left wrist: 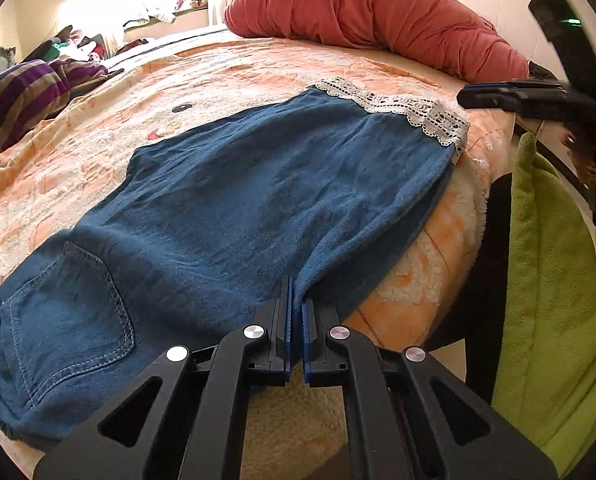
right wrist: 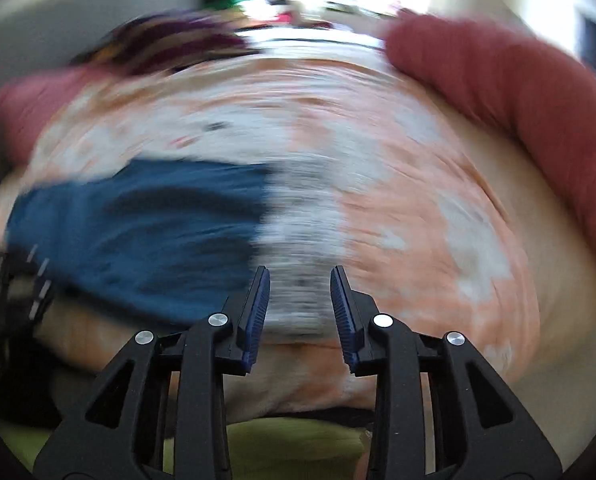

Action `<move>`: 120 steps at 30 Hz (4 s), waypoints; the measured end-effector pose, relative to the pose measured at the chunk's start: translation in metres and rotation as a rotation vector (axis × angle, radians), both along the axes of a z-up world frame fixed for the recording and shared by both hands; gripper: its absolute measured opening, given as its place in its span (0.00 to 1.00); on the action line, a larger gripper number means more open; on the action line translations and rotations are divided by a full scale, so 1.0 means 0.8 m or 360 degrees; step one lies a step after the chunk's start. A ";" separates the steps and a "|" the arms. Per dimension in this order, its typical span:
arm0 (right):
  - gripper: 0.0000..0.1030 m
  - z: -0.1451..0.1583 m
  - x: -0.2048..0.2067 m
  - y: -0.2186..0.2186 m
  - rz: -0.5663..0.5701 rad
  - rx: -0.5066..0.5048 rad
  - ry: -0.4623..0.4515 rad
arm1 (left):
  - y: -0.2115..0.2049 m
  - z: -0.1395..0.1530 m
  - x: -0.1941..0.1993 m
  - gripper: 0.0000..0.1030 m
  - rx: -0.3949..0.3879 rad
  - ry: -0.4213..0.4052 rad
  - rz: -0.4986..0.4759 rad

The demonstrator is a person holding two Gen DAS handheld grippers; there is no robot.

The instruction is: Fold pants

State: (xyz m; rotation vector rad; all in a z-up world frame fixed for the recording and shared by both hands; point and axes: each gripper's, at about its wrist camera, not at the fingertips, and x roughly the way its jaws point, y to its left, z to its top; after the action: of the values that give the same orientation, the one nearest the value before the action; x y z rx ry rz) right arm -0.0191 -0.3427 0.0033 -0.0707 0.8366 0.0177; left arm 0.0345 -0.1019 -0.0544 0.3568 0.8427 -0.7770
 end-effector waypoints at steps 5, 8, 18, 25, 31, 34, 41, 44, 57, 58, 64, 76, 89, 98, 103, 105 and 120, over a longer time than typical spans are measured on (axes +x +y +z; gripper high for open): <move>0.24 -0.019 0.024 0.098 0.0490 -0.0111 0.0125 | 0.000 0.001 0.000 0.03 0.0002 0.0011 -0.0003; 0.24 -0.038 0.049 0.114 0.0503 -0.0059 0.0258 | 0.000 0.001 -0.004 0.03 0.0029 0.0014 -0.0024; 0.25 -0.051 0.030 0.083 0.0442 0.0177 0.0339 | 0.062 0.039 -0.008 0.47 -0.0137 0.0061 0.0117; 0.34 -0.027 0.035 0.047 0.0322 0.0250 0.0187 | 0.225 0.077 0.028 0.89 -0.0326 -0.0010 0.0946; 0.40 -0.044 0.064 0.046 0.0216 0.0289 0.0247 | 0.279 0.024 0.074 0.86 -0.0444 0.0352 0.1283; 0.43 -0.061 0.067 0.042 0.0155 0.0284 0.0341 | 0.270 0.012 0.081 0.38 -0.0381 0.0318 0.1300; 0.43 -0.076 0.067 0.034 0.0089 0.0296 0.0427 | 0.293 0.024 0.083 0.37 -0.0346 0.0226 0.1325; 0.44 -0.077 0.065 0.034 0.0086 0.0289 0.0427 | 0.296 0.010 0.084 0.43 -0.0335 0.0252 0.1325; 0.50 -0.008 0.077 0.014 0.0057 0.0300 0.0073 | 0.241 0.133 0.090 0.72 -0.0446 -0.0074 0.1132; 0.50 -0.001 0.087 0.004 0.0014 0.0303 0.0050 | 0.221 0.134 0.103 0.72 -0.0454 -0.0046 0.1068; 0.50 0.012 0.178 -0.058 -0.0130 0.0445 0.0087 | 0.123 0.094 0.180 0.72 -0.0499 0.0275 0.0849; 0.46 -0.080 0.253 -0.123 -0.0262 0.0627 0.0342 | 0.038 -0.012 0.262 0.72 -0.0312 0.0536 0.0765; 0.12 -0.075 0.230 -0.121 -0.0073 0.0721 0.0214 | 0.018 0.005 0.240 0.10 -0.0392 0.0455 0.0663; 0.13 -0.079 0.260 -0.108 -0.0079 0.0474 0.0241 | 0.001 -0.012 0.252 0.11 -0.0238 0.0355 0.0704; 0.17 -0.087 0.263 -0.105 -0.0116 0.0393 0.0262 | 0.004 -0.027 0.256 0.17 -0.0260 0.0373 0.0740; 0.22 -0.087 0.262 -0.106 -0.0126 0.0396 0.0244 | 0.009 -0.027 0.258 0.19 -0.0284 0.0382 0.0745; 0.64 -0.008 0.181 -0.140 -0.0388 0.0505 -0.0164 | 0.080 0.073 0.190 0.64 -0.0272 0.0038 0.0967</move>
State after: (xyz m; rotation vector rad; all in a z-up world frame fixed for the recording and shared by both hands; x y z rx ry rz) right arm 0.1258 -0.4549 -0.0028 0.3264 0.7263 -0.0820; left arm 0.1867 -0.0375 0.0040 -0.0674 0.8393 -0.2820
